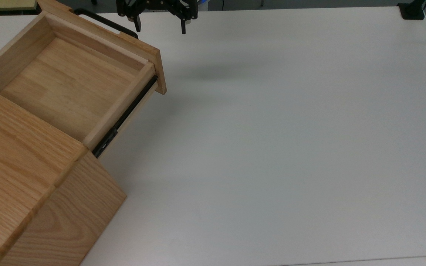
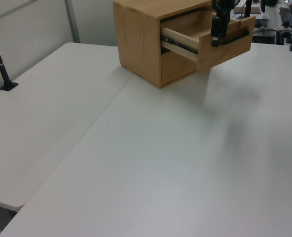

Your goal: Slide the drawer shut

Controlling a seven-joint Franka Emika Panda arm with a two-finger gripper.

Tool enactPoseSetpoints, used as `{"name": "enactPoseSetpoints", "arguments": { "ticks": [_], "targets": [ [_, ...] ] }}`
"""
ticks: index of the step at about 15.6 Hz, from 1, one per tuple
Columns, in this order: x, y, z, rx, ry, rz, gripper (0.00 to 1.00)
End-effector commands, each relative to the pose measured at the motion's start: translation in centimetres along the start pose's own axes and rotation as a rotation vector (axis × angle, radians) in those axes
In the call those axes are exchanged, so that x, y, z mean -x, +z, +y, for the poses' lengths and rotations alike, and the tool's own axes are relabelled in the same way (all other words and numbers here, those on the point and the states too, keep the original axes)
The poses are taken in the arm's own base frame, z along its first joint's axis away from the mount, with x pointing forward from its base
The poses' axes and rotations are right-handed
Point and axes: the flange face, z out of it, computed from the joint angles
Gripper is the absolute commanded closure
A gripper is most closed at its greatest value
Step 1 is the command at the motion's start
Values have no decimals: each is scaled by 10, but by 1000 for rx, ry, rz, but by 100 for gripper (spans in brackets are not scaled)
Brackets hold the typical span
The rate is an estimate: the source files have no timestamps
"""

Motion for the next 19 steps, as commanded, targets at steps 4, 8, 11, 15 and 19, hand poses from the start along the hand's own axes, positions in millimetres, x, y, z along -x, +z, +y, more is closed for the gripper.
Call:
{"name": "enactPoseSetpoints", "arguments": {
  "ticks": [4, 8, 11, 15, 19],
  "targets": [
    [-3, -2, -1, -22, -9, 12, 0],
    [-3, -2, -2, -24, -11, 10, 0],
    [-3, -2, -1, -24, -7, 9, 0],
    [-2, -2, 0, -24, -7, 7, 0],
    [-2, -2, 6, -24, -11, 9, 0]
  ]
}}
